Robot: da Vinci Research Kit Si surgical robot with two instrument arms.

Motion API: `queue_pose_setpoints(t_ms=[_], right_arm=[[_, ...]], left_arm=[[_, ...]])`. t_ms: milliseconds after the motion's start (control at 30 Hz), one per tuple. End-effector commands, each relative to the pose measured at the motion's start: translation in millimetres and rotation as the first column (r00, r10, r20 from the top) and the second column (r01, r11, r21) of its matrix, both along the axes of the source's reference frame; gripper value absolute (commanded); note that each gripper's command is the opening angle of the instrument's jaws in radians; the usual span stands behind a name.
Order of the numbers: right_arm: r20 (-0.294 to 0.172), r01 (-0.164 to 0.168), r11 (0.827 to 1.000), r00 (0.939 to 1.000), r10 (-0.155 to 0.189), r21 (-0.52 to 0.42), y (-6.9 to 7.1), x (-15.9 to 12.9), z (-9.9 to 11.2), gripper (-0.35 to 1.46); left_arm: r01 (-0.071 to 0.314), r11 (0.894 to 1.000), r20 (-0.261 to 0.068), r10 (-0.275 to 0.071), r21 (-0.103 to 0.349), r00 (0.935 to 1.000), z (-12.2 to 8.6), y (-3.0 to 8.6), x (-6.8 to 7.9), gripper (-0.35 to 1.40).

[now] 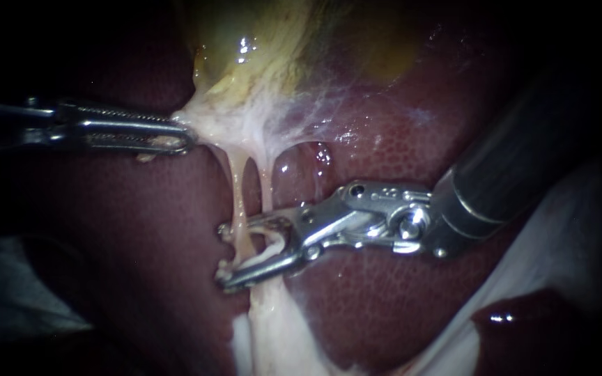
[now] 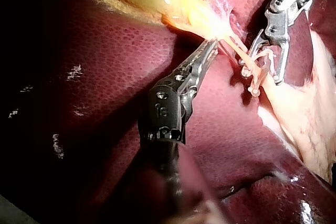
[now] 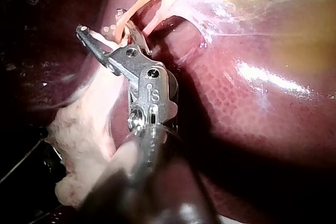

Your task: Clipping second clip left tube

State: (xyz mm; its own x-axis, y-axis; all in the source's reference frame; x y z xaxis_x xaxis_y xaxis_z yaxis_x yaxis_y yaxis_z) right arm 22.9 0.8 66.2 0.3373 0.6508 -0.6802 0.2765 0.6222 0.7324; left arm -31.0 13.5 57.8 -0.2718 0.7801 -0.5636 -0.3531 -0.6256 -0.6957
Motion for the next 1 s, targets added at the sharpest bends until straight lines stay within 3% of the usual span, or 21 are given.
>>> queue_pose_setpoints(t_ms=[33, 467, 767, 867, 1000], right_arm=[[-0.006, 0.001, 1.0, 1.0, -0.001, 0.006, -0.1, 0.0, -0.3, 0.49], [-0.084, 0.038, 0.999, 0.9958, -0.036, 0.02, -0.5, 0.5, -2.8, 0.36], [-0.079, 0.045, 0.998, 0.996, -0.042, 0.048, -0.5, -0.1, -2.9, -0.08], [-0.069, 0.047, 0.996, 0.9968, -0.042, 0.076, -0.5, -0.3, -3.0, -0.34], [-0.059, 0.039, 0.996, 0.9977, -0.034, 0.084, -0.6, -0.6, -3.1, -0.35]], left_arm=[[0.0, 1.0, 0.0, 0.0, 0.0, 1.0, 0.0, 0.0, 0.0, -0.35], [0.0, 1.0, 0.0, 0.0, 0.0, 1.0, 0.0, 0.0, 0.0, -0.35], [0.0, 1.0, 0.0, 0.0, 0.0, 1.0, 0.0, 0.0, 0.0, -0.35], [0.001, 1.0, 0.0, -0.001, 0.0, 1.0, 0.0, 0.0, 0.0, -0.35], [0.001, 1.0, -0.001, -0.001, 0.0, 1.0, 0.0, 0.0, 0.0, -0.35]])
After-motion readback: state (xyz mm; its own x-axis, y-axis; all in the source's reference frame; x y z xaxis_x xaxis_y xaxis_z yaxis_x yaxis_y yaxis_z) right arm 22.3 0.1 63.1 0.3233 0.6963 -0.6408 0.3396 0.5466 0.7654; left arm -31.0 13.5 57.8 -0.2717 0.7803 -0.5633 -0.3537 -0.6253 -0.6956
